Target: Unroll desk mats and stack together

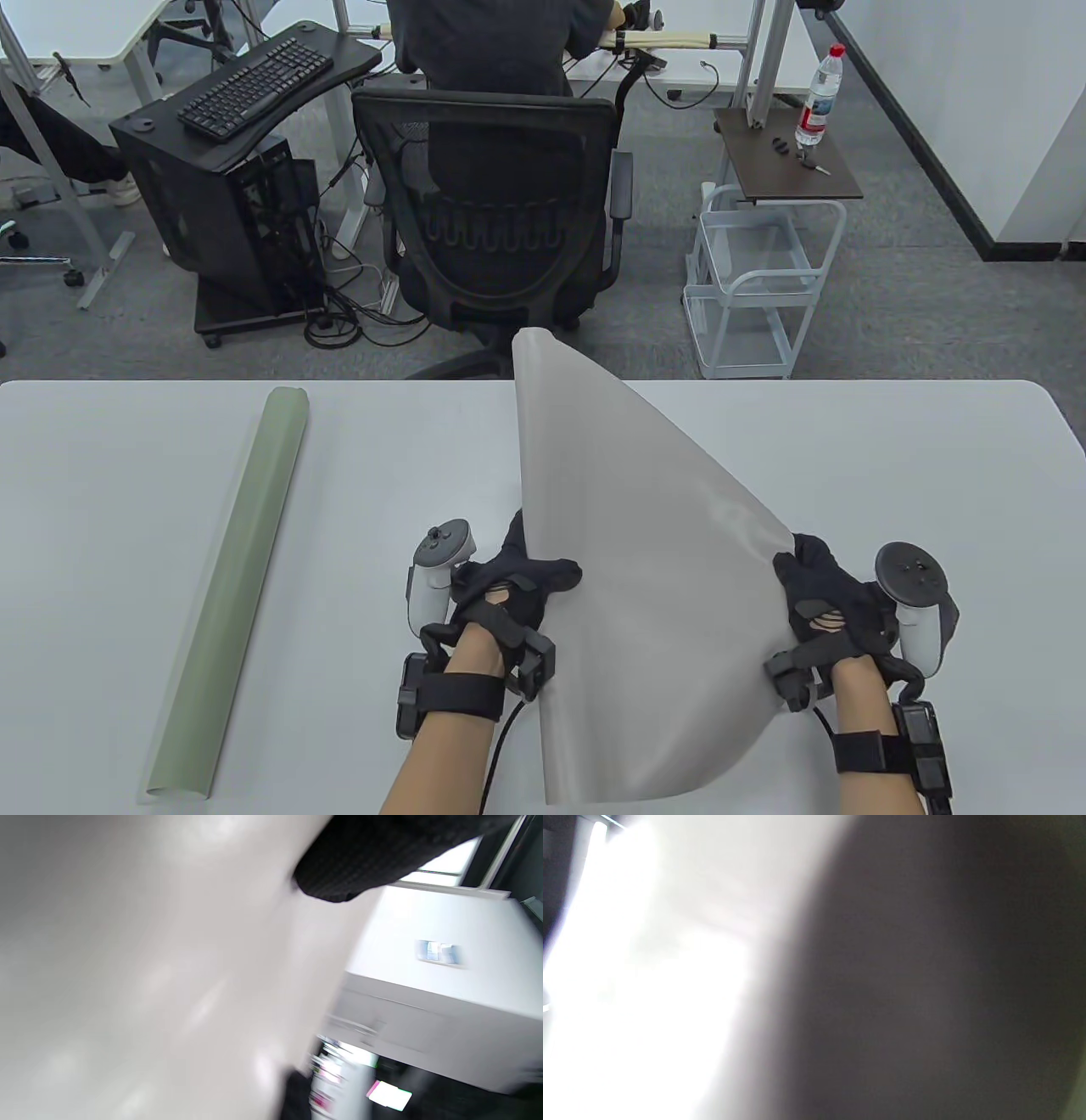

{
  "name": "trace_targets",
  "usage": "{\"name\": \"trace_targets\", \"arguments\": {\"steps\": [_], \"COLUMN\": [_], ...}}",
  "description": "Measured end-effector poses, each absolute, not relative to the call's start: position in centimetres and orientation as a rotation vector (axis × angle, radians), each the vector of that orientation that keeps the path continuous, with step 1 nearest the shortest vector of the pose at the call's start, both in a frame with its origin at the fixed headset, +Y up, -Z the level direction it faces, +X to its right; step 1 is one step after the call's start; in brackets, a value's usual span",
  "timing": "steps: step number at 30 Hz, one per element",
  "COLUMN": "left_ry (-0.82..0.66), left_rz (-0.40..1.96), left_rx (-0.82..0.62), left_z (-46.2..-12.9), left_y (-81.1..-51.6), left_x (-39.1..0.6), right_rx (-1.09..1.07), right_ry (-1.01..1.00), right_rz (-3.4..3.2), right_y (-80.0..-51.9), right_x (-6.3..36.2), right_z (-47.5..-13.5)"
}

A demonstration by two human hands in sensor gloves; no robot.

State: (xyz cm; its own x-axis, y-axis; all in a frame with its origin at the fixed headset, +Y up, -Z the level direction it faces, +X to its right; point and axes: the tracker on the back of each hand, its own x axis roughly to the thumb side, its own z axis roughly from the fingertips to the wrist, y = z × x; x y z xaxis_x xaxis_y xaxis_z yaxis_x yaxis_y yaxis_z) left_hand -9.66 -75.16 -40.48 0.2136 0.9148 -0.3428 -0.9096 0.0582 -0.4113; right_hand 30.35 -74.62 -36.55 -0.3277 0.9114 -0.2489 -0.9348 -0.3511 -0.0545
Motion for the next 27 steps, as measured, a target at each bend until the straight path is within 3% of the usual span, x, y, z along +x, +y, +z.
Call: {"name": "trace_targets", "arguments": {"steps": [4, 11, 15, 20, 27], "left_ry": [0.115, 0.267, 0.284, 0.309, 0.280], "left_rz": [1.123, 1.019, 0.934, 0.856, 0.776], "left_rx": [-0.542, -0.566, -0.541, -0.547, -0.557], "left_z": [-41.6, -42.5, -43.1, -43.9, -44.1], "left_y": [-76.1, -78.4, -78.0, -78.0, -78.2], "left_x": [-9.4, -9.5, -9.1, -8.6, -8.0], "right_rx": [-0.344, -0.349, -0.288, -0.121, -0.228], "right_ry": [0.173, 0.285, 0.353, 0.696, 0.844], "right_rz": [1.983, 1.949, 1.900, 1.789, 1.930], "right_y": [-75.6, -77.2, -76.9, -76.5, -78.2], "right_x": [29.2, 29.3, 30.1, 31.4, 31.3], "right_z": [-36.8, -36.9, -36.6, -35.4, -35.2]}}
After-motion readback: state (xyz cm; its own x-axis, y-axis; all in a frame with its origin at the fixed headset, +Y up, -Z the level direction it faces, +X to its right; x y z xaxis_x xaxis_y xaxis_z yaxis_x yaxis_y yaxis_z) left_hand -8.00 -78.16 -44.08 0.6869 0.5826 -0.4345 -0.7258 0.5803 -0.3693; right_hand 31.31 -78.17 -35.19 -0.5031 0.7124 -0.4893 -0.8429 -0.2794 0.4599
